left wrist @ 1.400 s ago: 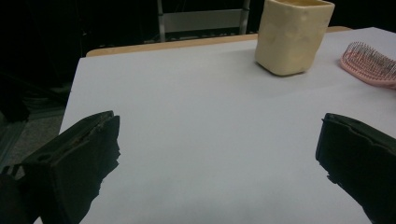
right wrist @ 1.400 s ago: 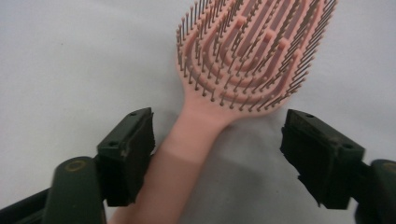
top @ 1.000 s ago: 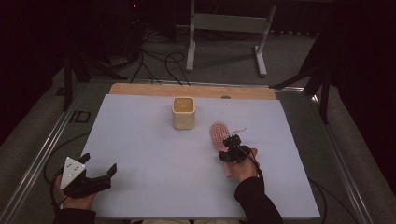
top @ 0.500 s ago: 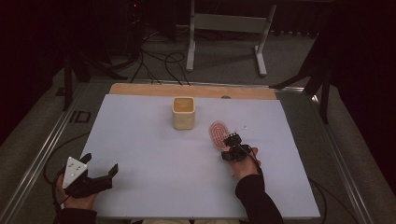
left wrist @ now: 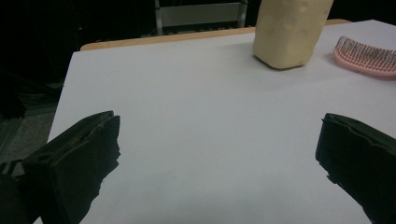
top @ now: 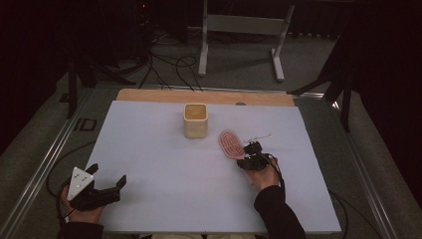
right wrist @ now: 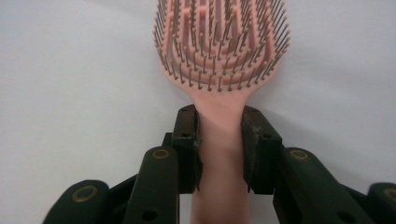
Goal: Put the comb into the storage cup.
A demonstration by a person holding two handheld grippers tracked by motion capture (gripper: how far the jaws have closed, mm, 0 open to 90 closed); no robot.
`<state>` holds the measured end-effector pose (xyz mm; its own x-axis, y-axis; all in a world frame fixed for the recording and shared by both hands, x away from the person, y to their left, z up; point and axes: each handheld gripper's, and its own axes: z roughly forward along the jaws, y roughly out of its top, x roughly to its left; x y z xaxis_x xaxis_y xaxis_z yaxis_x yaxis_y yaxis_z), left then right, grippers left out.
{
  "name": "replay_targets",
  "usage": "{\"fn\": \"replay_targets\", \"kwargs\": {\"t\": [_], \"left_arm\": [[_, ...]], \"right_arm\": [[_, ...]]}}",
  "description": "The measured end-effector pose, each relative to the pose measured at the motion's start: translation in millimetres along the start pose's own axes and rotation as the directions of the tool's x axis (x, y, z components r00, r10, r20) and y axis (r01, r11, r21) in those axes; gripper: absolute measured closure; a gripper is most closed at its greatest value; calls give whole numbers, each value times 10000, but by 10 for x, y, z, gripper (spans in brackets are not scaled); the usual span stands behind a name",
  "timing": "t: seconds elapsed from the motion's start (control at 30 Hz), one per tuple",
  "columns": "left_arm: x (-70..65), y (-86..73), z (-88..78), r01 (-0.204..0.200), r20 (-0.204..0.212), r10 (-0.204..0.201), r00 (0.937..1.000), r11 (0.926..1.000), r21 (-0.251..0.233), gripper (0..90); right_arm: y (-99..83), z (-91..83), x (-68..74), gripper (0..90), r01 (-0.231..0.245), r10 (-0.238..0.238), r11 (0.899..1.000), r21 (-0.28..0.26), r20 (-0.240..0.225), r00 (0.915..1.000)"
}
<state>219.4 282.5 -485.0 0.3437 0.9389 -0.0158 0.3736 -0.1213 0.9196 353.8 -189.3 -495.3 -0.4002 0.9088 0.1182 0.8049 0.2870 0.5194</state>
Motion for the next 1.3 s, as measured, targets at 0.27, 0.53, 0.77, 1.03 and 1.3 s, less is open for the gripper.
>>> {"fn": "replay_targets", "kwargs": {"t": [0.27,0.53,0.77,1.03,1.3], "left_arm": [[3,-3,4,117,75,-117,9999,9999,-9,0],[-2,6,13,299,260,-299,9992,9996,5,0],[-15,3,31,331,334,-333,9989,9994,52,0],[-12,8,30,393,323,-396,9987,9992,93,0],[-37,33,30,458,455,-462,9979,9989,96,0]], "right_arm": [[7,-85,10,696,12,-23,9987,-513,-203,9998],[9,-174,52,696,432,-489,9904,-1317,-405,9980],[16,-223,80,696,564,-647,9827,-1765,-417,9970],[24,-269,96,695,646,-789,9734,-2198,-569,9953],[34,-285,118,695,576,-776,9684,-2428,-735,9943]]}}
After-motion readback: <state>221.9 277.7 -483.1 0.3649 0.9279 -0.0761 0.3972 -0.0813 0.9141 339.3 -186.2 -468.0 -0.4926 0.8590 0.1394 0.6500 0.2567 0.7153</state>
